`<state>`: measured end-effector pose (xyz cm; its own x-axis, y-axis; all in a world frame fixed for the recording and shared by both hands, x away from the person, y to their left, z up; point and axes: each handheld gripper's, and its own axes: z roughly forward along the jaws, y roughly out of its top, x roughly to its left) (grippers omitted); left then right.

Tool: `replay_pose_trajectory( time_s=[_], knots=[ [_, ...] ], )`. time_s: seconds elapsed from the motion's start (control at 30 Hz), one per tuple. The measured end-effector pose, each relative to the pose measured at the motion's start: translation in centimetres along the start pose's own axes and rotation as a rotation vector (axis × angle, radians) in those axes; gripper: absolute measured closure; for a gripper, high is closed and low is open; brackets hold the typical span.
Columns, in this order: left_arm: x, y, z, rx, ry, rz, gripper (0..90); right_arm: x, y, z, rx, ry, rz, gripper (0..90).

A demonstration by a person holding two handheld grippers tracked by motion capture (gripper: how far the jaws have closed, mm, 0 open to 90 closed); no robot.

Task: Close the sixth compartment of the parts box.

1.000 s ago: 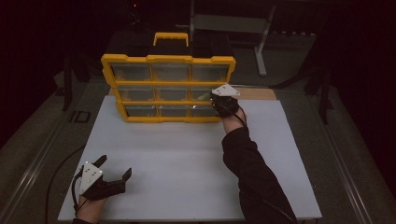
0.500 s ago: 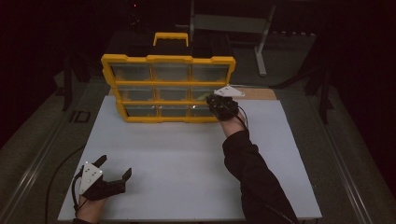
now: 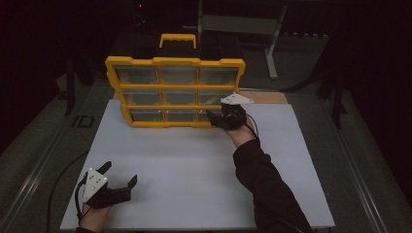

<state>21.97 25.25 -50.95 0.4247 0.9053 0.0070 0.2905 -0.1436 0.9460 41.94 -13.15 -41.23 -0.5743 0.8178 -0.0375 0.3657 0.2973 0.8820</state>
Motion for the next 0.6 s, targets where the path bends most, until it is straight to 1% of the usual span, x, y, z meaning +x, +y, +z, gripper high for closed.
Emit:
replay_pose_trajectory(
  time_s=[0.13, 0.2, 0.27, 0.4, 0.47, 0.53, 0.6],
  knots=[
    [0.02, 0.0, -0.01, 0.0, 0.001, -0.001, 0.0, 0.23, -0.12, -0.04, 0.009, 0.007, 0.006, 19.2],
    [0.02, 0.01, -0.01, 0.0, 0.002, -0.001, 0.0, 0.37, -0.15, -0.04, 0.018, 0.002, 0.002, 14.1],
    [0.01, 0.01, 0.0, 0.001, 0.002, -0.003, 0.0, 0.51, -0.14, -0.12, 0.021, -0.006, 0.003, 11.3],
    [-0.03, 0.05, 0.03, 0.002, 0.003, -0.002, 0.0, 0.45, 0.04, -0.32, 0.02, 0.045, 0.021, 8.5],
    [-0.04, 0.06, 0.04, 0.003, 0.003, -0.002, 0.0, 0.47, 0.11, -0.45, 0.011, 0.042, 0.025, 8.3],
    [-0.04, 0.06, 0.03, 0.004, 0.003, -0.003, 0.0, 0.43, 0.13, -0.61, 0.001, 0.064, 0.031, 8.3],
    [-0.04, 0.08, 0.04, 0.003, 0.002, -0.003, 0.0, 0.48, 0.1, -0.68, -0.002, 0.081, 0.018, 8.3]
  ],
)
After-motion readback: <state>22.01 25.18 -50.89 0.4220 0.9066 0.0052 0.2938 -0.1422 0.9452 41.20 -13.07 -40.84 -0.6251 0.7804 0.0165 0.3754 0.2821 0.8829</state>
